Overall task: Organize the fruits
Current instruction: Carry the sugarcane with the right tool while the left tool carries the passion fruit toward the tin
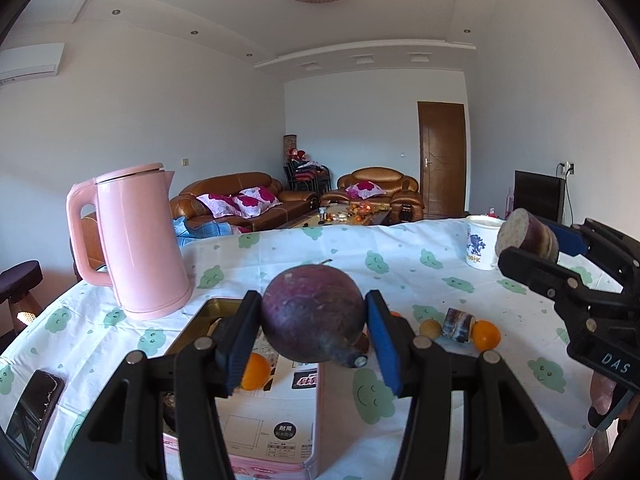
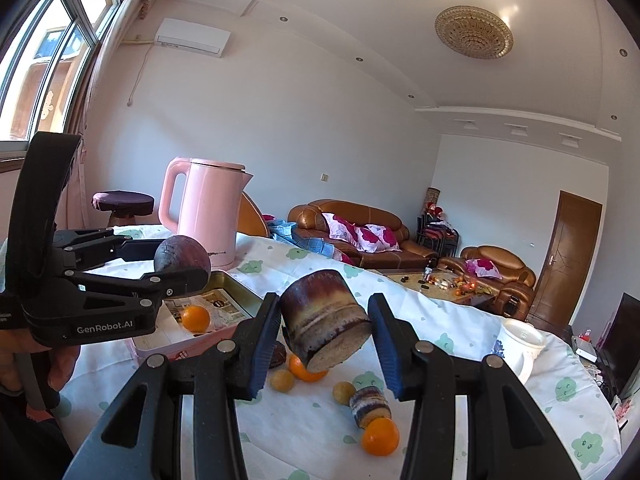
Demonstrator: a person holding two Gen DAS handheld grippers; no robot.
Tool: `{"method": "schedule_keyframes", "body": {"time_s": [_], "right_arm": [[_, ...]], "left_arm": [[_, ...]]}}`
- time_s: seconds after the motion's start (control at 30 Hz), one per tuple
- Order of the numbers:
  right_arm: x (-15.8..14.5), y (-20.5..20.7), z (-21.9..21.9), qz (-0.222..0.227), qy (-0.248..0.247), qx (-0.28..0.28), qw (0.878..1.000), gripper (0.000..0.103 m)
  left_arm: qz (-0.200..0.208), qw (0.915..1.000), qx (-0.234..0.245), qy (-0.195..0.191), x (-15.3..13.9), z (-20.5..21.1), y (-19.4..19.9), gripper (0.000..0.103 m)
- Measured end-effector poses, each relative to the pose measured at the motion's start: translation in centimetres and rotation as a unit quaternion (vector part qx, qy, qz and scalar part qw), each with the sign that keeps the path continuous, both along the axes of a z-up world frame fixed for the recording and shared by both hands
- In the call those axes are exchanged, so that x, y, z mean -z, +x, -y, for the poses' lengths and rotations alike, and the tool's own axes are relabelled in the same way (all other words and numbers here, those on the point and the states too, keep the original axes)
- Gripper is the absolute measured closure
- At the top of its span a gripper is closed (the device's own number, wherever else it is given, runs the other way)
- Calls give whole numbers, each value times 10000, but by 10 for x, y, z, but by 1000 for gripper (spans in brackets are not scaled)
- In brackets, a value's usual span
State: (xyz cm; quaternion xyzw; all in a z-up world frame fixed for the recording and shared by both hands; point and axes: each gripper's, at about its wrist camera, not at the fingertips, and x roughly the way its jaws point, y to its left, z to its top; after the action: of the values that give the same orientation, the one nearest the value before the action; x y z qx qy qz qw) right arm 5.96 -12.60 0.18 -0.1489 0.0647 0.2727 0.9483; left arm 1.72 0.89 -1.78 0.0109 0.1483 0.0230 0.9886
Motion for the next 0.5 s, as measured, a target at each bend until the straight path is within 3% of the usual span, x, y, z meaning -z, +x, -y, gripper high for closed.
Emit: {"method": "schedule_keyframes", "body": {"time_s": [0.5], "right_arm": [[-18,25,-47,-190,-166,-379,9990,56]], "left_arm": [[-225,9990,-378,-84,6,-39,9,49]]}}
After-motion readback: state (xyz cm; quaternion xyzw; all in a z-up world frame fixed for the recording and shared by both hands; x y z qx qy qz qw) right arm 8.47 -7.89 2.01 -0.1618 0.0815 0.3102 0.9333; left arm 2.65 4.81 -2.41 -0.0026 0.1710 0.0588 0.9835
